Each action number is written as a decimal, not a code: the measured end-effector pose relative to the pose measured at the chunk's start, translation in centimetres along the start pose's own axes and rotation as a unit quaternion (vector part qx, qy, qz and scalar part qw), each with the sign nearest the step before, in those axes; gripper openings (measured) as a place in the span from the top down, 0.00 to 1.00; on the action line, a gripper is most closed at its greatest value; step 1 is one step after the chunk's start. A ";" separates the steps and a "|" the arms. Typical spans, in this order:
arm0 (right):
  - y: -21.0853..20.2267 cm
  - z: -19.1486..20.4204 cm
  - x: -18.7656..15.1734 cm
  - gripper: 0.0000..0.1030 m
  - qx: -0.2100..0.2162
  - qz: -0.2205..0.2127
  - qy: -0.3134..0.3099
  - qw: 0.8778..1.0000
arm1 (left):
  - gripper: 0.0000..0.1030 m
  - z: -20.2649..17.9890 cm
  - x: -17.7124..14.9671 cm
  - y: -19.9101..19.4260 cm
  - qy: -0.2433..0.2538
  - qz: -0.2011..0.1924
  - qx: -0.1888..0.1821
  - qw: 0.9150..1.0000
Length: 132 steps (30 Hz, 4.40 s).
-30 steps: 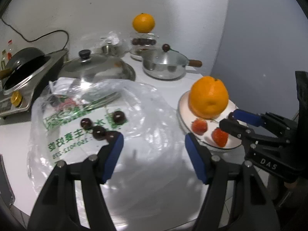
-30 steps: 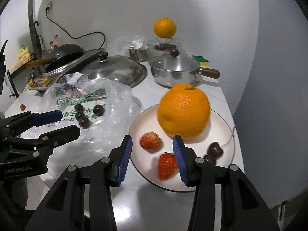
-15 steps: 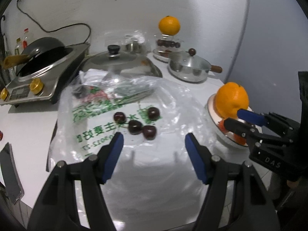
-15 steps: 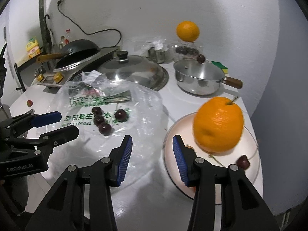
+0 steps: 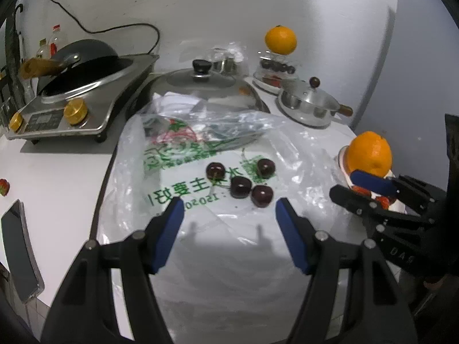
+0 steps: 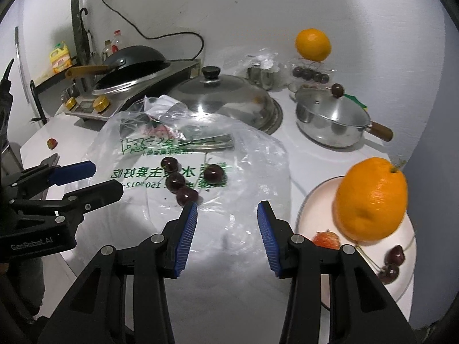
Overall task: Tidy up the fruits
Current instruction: 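Move both open grippers over the cherries in the plastic bag, then grasp a dark cherry in the bag with the right gripper and lift it, then grasp a dark cherry with the left gripper while the right gripper holds its cherry, then carry the cherries in both grippers over the white plate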
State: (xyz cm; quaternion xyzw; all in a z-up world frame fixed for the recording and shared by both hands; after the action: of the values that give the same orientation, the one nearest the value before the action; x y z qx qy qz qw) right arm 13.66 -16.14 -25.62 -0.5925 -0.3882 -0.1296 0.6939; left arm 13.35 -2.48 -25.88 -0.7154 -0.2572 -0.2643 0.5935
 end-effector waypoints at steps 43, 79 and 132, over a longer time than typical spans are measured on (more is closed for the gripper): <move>9.9 4.4 0.7 0.56 0.043 0.074 -0.032 0.996 | 0.34 4.5 0.4 4.7 -0.017 0.033 0.007 0.999; 3.2 -0.8 3.0 0.70 0.046 -0.020 -0.006 0.999 | 0.35 -1.8 2.2 5.3 0.056 0.017 0.002 0.998; 3.2 -2.7 2.7 0.70 0.058 -0.024 0.012 0.998 | 0.72 -4.3 2.1 6.6 0.117 0.029 0.023 0.992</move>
State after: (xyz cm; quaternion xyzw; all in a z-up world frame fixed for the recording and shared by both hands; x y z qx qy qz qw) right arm 18.51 -17.02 -26.03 -0.5399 -0.4010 -0.1309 0.7284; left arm 19.05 -7.71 -28.43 -0.6732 -0.1707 -0.3227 0.6430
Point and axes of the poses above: each gripper's, at about its wrist camera, not at the fingertips, and y roughly the way its jaws point, z to its left, x to its top, the point moved 8 cm from there along y, roughly the way its jaws point, and after that the axes turned 3 degrees about z, right-handed, at the moved point
